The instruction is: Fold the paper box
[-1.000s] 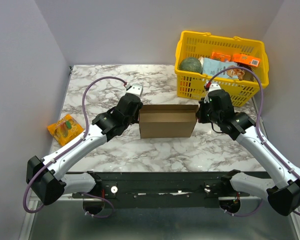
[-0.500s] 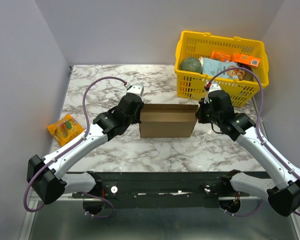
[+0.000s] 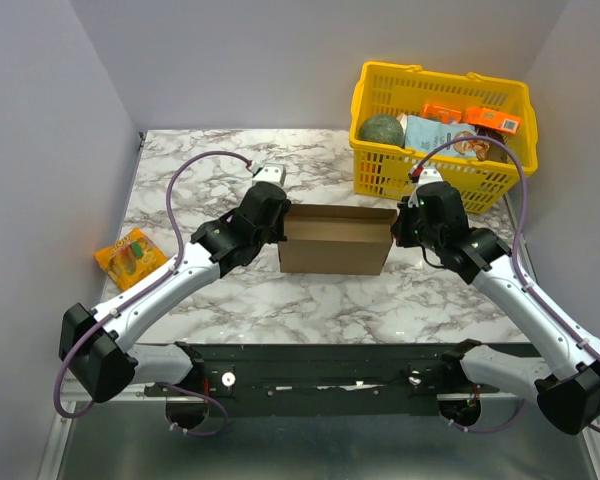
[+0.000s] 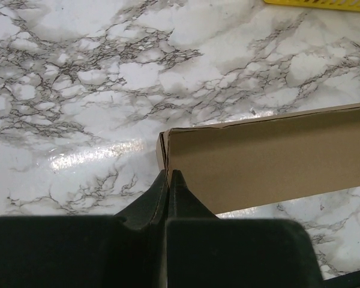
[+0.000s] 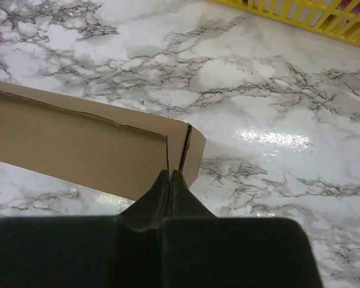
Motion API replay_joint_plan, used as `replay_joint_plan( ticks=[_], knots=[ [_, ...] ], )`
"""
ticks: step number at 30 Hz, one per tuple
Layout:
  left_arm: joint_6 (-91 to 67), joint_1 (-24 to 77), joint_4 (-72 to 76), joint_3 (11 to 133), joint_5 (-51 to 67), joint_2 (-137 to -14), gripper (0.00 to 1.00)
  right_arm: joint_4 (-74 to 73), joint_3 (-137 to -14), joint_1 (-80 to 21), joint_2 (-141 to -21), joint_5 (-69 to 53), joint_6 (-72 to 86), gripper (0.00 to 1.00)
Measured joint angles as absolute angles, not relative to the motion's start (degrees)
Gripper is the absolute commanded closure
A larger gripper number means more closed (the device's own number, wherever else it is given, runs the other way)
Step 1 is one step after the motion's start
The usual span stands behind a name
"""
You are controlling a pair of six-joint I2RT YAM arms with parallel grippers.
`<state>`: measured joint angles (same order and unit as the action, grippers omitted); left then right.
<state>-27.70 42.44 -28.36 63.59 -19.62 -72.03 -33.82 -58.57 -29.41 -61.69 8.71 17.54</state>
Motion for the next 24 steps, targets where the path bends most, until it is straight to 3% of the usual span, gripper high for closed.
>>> replay_joint_plan(
  ticks=[24],
  knots=[
    [-28.0, 42.1, -23.2, 61.2, -21.1, -72.5, 1.0, -33.1, -58.0, -29.5, -61.3, 8.8, 17.5, 0.99]
  ],
)
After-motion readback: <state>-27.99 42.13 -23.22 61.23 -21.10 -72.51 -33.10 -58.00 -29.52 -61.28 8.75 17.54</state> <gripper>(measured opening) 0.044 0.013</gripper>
